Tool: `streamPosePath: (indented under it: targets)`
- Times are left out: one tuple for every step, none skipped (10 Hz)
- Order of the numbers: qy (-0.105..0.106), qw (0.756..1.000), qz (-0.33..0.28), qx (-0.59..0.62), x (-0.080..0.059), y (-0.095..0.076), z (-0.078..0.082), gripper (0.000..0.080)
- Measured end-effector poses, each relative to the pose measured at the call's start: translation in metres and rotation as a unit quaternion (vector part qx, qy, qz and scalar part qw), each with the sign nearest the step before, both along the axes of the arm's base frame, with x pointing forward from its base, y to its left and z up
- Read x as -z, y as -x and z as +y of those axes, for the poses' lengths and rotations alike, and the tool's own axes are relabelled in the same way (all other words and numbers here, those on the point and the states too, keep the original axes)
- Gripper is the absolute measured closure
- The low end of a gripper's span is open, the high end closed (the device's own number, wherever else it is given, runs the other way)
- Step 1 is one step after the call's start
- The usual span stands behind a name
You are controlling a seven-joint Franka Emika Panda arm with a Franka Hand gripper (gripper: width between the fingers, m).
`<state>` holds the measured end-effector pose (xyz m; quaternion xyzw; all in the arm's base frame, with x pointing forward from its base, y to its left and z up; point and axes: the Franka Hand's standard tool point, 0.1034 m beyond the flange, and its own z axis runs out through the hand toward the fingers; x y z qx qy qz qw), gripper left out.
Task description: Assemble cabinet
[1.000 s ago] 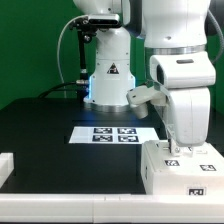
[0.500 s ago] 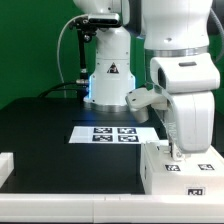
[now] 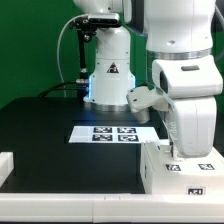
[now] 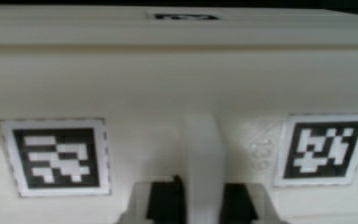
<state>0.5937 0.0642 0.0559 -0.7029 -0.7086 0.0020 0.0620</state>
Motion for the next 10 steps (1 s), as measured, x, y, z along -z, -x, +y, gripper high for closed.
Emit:
streamPosePath:
  targets:
    - [0.0, 1.0, -0.001, 0.0, -0.0003, -0.0006, -0.0001, 0.0523]
    - [0.0, 1.0, -0.001, 0.0, -0.0005, -0.0007, -0.0002, 0.0523]
    - [0.0, 1.0, -0.002, 0.0, -0.0008, -0.0009, -0.0005, 0.0329]
    - [0.0, 1.0, -0.002, 0.001, -0.0012, -0.0012, -0.0007, 0.0329]
    - [0.0, 1.0, -0.003, 0.001, -0.0017, -0.0017, -0.0008, 0.019]
    - [0.001, 1.0, 0.002, 0.0, -0.0021, 0.0013, -0.0009, 0.0069]
    - [0.002, 1.0, 0.005, -0.001, -0.0025, 0.0025, -0.0009, 0.0069]
    - [0.002, 1.0, 0.006, -0.001, -0.0028, 0.0031, -0.0009, 0.0014]
    - [0.002, 1.0, 0.006, -0.001, -0.0029, 0.0033, -0.0009, 0.0004]
    - [0.002, 1.0, 0.007, -0.001, -0.0029, 0.0034, -0.0009, 0.0004]
